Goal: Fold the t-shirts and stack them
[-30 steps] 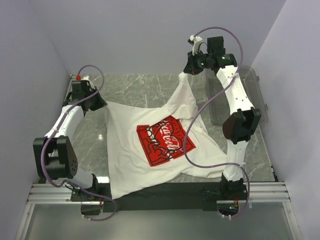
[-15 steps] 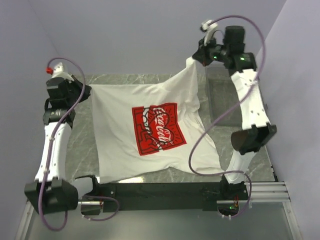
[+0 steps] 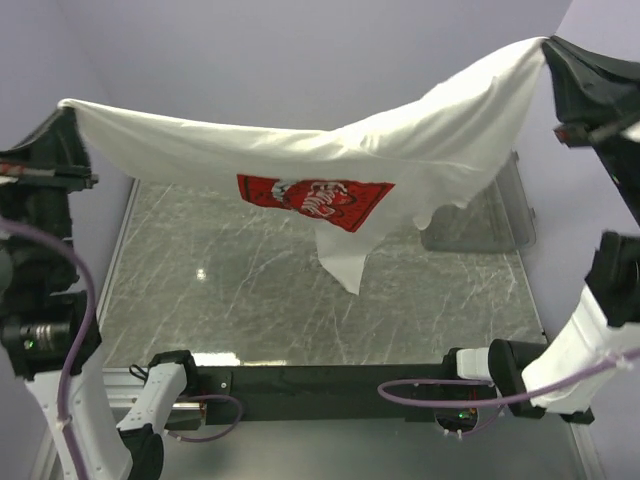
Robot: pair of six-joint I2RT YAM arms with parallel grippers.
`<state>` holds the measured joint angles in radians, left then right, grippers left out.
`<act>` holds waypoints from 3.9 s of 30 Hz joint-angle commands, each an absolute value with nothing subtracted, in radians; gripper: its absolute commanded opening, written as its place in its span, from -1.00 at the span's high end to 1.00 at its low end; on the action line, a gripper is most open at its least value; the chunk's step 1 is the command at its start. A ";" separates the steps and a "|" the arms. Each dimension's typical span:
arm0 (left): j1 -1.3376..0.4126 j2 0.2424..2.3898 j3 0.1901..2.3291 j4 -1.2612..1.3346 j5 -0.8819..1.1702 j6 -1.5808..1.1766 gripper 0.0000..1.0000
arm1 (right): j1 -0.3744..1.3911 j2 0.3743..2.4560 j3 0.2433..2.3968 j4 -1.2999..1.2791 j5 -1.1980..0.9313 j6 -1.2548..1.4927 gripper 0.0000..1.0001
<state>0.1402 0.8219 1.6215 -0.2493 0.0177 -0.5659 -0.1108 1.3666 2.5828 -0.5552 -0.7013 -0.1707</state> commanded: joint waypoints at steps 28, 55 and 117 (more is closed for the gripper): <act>-0.146 0.828 1.715 -0.196 -0.342 -0.399 0.99 | -0.508 1.477 2.537 0.232 -0.908 0.743 1.00; 0.112 1.929 1.517 0.003 -0.252 -0.650 0.99 | 0.187 2.399 2.528 -0.220 -0.252 -0.259 1.00; 0.216 2.477 2.157 -0.113 0.137 -0.716 0.94 | 0.163 2.260 2.404 -0.112 -0.466 -0.029 1.00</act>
